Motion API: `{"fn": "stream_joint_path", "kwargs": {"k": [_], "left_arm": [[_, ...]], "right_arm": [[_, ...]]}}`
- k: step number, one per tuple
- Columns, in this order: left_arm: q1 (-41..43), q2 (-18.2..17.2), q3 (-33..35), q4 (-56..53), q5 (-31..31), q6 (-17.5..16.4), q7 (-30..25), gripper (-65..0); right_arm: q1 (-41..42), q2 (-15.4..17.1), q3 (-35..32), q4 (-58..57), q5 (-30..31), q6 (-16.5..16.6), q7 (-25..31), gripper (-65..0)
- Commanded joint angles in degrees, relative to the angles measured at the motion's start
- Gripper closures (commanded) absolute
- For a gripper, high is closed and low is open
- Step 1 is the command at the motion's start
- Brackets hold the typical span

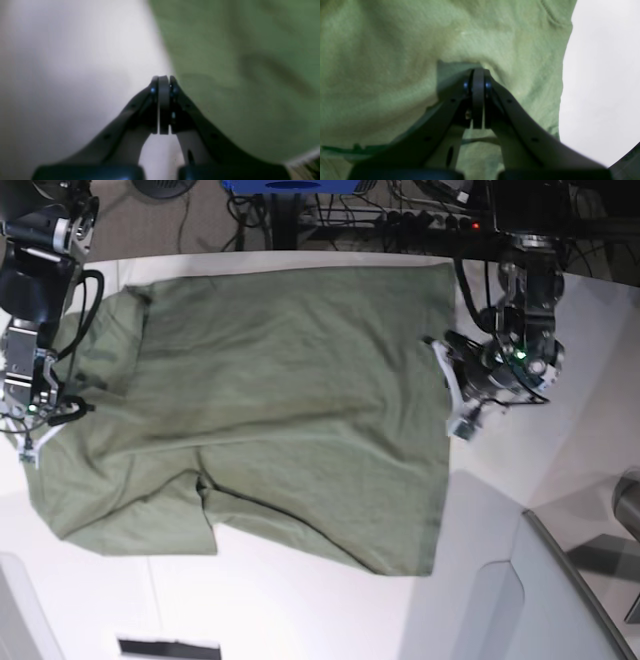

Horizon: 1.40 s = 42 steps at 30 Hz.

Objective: Layout the t-shirt on the table in an organized manner, then fold the t-shirt properly
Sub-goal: 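Pull the grasped fabric with both grippers away from each other, then release and regrasp the shirt edges with both grippers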

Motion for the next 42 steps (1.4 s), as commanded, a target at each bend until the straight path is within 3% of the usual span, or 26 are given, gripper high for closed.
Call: {"fn": "stream_joint_path", "kwargs": {"k": [1, 5, 16, 24, 35, 38, 42], "left_arm": [[-0.6, -0.7, -0.3, 0.1, -1.2, 0.4, -1.1, 0.0], [0.4, -0.7, -0.3, -3.4, -3.4, 0.4, -1.5, 0.0], [-0.3, -1.0, -0.4, -12.8, -3.2, 0.4, -9.8, 0.0], [-7.5, -2.0, -0.3, -20.2, -3.1, 0.4, -10.6, 0.0], [-19.5, -1.6, 1.3, -30.1, -3.1, 0.5, -11.0, 0.0], [-22.1, -1.6, 5.8, -34.1, -3.1, 0.8, -15.5, 0.0], [-27.7, -0.6, 8.5, -42.9, -3.2, 0.8, -18.9, 0.0]], "right_arm": [[-0.4, -0.3, -0.1, -0.5, 1.3, 1.3, -3.0, 0.0], [-0.5, -0.4, -0.1, -0.5, 1.3, 1.3, -3.0, 0.0], [-0.6, -0.4, 0.1, -0.7, 1.2, 1.3, -3.0, 0.0], [1.4, -0.4, 0.3, -1.4, 1.3, 1.3, 0.1, 0.0], [12.8, 0.1, 0.3, -19.4, 1.3, 1.2, 8.3, 0.0], [15.4, 0.2, 0.3, -22.2, 1.3, 1.1, 9.2, 0.0], [18.2, 0.2, -0.2, -24.8, 1.3, -2.5, 10.7, 0.0]]}}
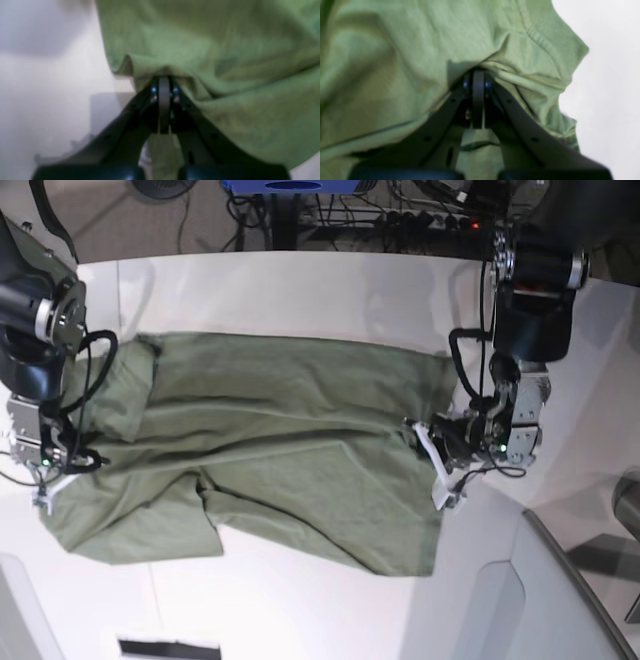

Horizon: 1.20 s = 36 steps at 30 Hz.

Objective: Layout the t-shirt on the table in an organized manner, then fold the t-shirt properly
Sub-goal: 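Release and regrasp the shirt edges with both grippers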

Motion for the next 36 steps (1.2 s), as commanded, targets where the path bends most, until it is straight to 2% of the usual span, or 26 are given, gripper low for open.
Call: {"fn": "stream_joint_path", "kwargs": {"k": [1, 4, 9, 12, 14, 17, 19, 22, 23, 25, 29, 34, 36], "left_arm": [[-1.6, 0.3, 0.0, -1.4, 0.8, 0.2, -0.3, 0.0], [-3.4, 0.4, 0.0, -3.6, 0.8, 0.2, -1.1, 0.0], [-3.0, 0.0, -0.1, 0.8, 0.6, 0.2, -0.3, 0.0], [-0.7, -1.6, -0.8, 7.0, 0.2, 0.2, 4.4, 0.0], [2.4, -1.7, -3.8, 13.0, 0.5, 0.2, 6.4, 0.0], [5.7, -1.7, -8.2, 21.4, 0.8, 0.2, 10.6, 0.0], [7.7, -1.7, -9.6, 27.1, 0.8, 0.2, 13.1, 0.0], [11.7, -1.7, -10.0, 34.7, 0.3, 0.1, 16.1, 0.0], [13.4, -1.5, -9.9, 36.9, 0.6, 0.1, 16.6, 0.0], [15.9, -1.3, -9.9, 39.0, 0.4, 0.1, 16.6, 0.0], [20.4, -1.2, -10.4, 39.0, 0.3, 0.1, 15.8, 0.0], [25.2, -2.2, -10.8, 39.2, 0.3, 0.1, 11.5, 0.0], [25.8, -2.5, -12.4, 39.1, 0.2, 0.0, 11.5, 0.0]], "right_arm": [[0.9, -0.2, -0.1, -0.5, 1.2, 1.0, -0.5, 0.0], [1.0, 0.2, -0.1, -0.2, 1.2, 0.8, -0.5, 0.0], [0.2, 0.6, -0.1, 3.5, 1.1, 0.8, -0.7, 0.0], [-4.0, 0.4, -0.1, 13.6, 1.1, 0.8, -2.8, 0.0], [-8.5, 0.0, 0.0, 22.8, 1.3, 1.0, -5.6, 0.0], [-13.3, -2.7, -0.1, 34.9, 1.2, 1.0, -9.2, -1.5], [-16.0, -3.8, -0.3, 41.1, 1.2, 1.1, -12.8, -7.7], [-18.3, -5.1, -4.7, 47.6, 1.2, 1.1, -18.9, -20.7], [-19.2, -5.1, -7.2, 49.1, 1.2, 1.1, -20.8, -23.6], [-20.2, -5.2, -11.2, 50.9, 1.2, 1.1, -22.9, -24.6], [-20.7, -5.2, -16.8, 50.1, 1.3, 1.1, -23.0, -24.8], [-20.6, -5.2, -17.9, 48.1, 1.5, 1.1, -19.0, -25.2], [-20.6, -5.2, -18.1, 46.8, 1.5, 1.1, -18.4, -28.2]]}}
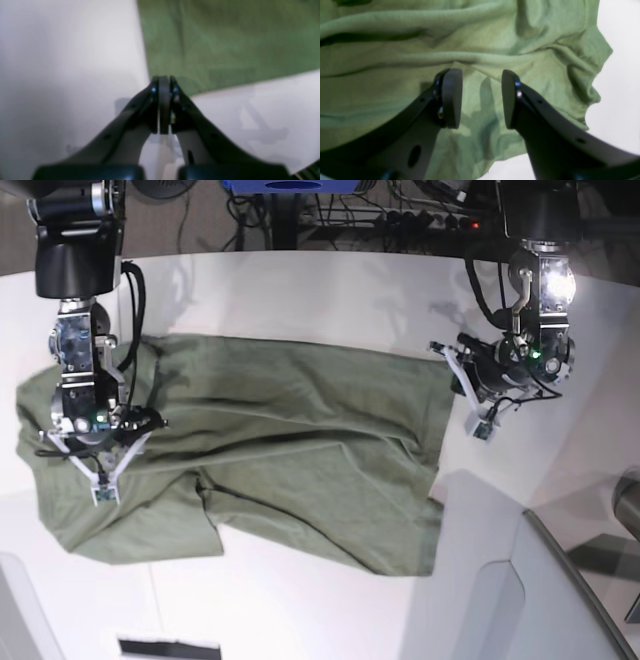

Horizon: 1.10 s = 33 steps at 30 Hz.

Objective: Layout the t-shirt on the table in an organized manner, then fold the t-shirt properly
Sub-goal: 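Release and regrasp the shirt edges with both grippers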

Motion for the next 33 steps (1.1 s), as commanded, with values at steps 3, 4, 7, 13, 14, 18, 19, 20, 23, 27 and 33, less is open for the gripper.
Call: {"fn": "stream_joint_path", "kwargs": {"k": [3, 4, 7, 13, 14, 18, 19, 20, 23, 27, 33], "left_arm": [[-0.2, -1.0, -3.9, 1.0, -0.2, -0.1, -1.1, 0.0], [-0.2, -1.0, -4.6, 1.0, -0.2, -0.1, -1.1, 0.0], [-0.1, -1.3, -5.6, 0.9, -0.2, -0.1, -1.1, 0.0], [0.3, -1.4, -5.7, 0.9, -0.2, -0.1, -1.0, 0.0], [0.5, -1.4, -5.7, 0.9, -0.2, -0.1, -1.0, 0.0], [0.7, -1.4, -5.7, 0.9, -0.2, -0.1, -1.1, 0.0], [0.7, -1.4, -5.7, 0.9, -0.2, -0.1, -1.1, 0.0], [0.7, -1.5, -5.7, 0.9, -0.2, -0.1, -1.1, 0.0], [0.7, -2.0, -5.7, 0.9, -0.2, -0.1, -1.1, 0.0], [0.7, -2.2, -5.7, 0.9, -0.2, -0.1, -1.0, 0.0], [0.6, -2.2, -5.7, 0.9, -0.2, -0.1, -1.0, 0.0]], "right_arm": [[2.5, 0.5, 0.3, -1.8, -0.2, -0.4, 0.8, -37.8], [2.7, 0.5, 0.3, -2.8, -0.2, -0.4, 0.9, -40.1], [3.1, 0.5, 0.4, -4.7, -0.2, -0.4, 1.1, -40.2], [3.3, 0.4, 0.4, -5.6, -0.2, -0.3, 1.2, -38.4], [3.3, 0.4, 0.4, -6.5, -0.2, -0.3, 1.3, -38.4], [3.6, 0.8, 0.4, -11.7, -0.2, -0.3, 5.0, -38.3], [3.7, 0.9, 0.4, -12.8, -0.2, -0.3, 5.7, -38.3], [3.7, 0.9, 0.4, -13.5, -0.2, -0.3, 6.2, -37.2], [3.5, 0.7, 0.4, -13.7, -0.2, -0.3, 6.4, -24.9], [3.5, 0.5, 0.4, -13.6, -0.2, -0.3, 6.3, -9.0], [3.5, 0.5, 0.4, -12.7, -0.2, -0.3, 4.4, 0.0]]}}
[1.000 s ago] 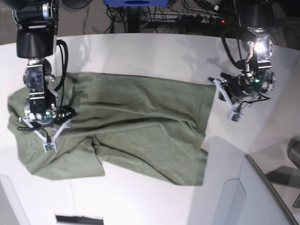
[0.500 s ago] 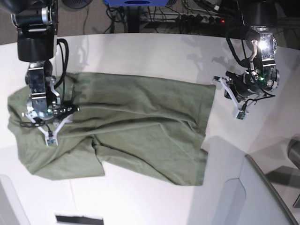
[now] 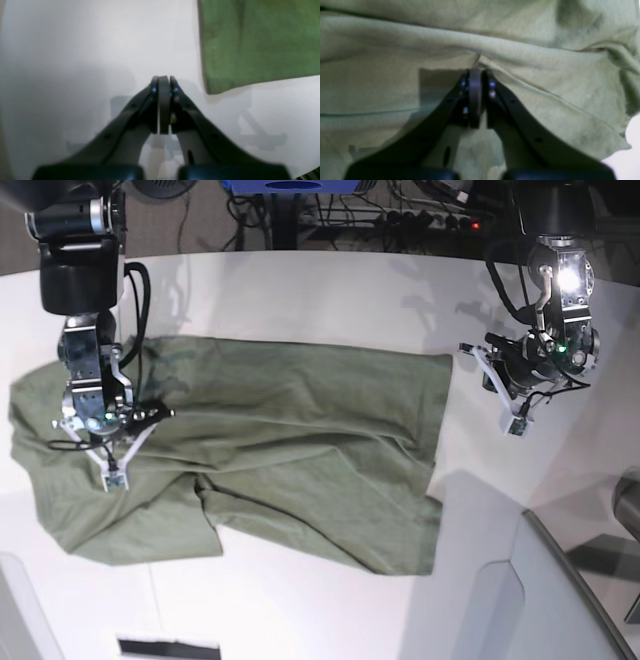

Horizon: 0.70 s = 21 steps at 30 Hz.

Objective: Layout the t-shirt on the table in an organized manner, then fold the t-shirt properly
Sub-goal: 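Release and regrasp the shirt edges with both grippers, then drag the shirt edges apart with both grippers to smooth it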

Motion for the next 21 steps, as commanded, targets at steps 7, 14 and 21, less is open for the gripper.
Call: {"fn": "stream_joint_path", "kwargs": {"k": [7, 14, 21], "left_arm": [[-1.2, -0.8, -0.2, 0.8, -0.4, -0.1, -0.5, 0.0], [-2.0, -0.8, -0.2, -2.6, -0.4, -0.1, -0.8, 0.0], [-2.3, -0.8, -0.2, -3.0, -0.4, -0.1, -0.8, 0.0]], "right_arm": [[-1.8, 0.6, 0.1, 12.2, -0.9, -0.4, -7.0, 0.0], [-4.0, 0.5, 0.2, 20.9, -0.9, -0.4, -12.5, 0.0], [-8.9, 0.5, 0.3, 29.1, -0.9, -0.9, -17.5, 0.0]]}}
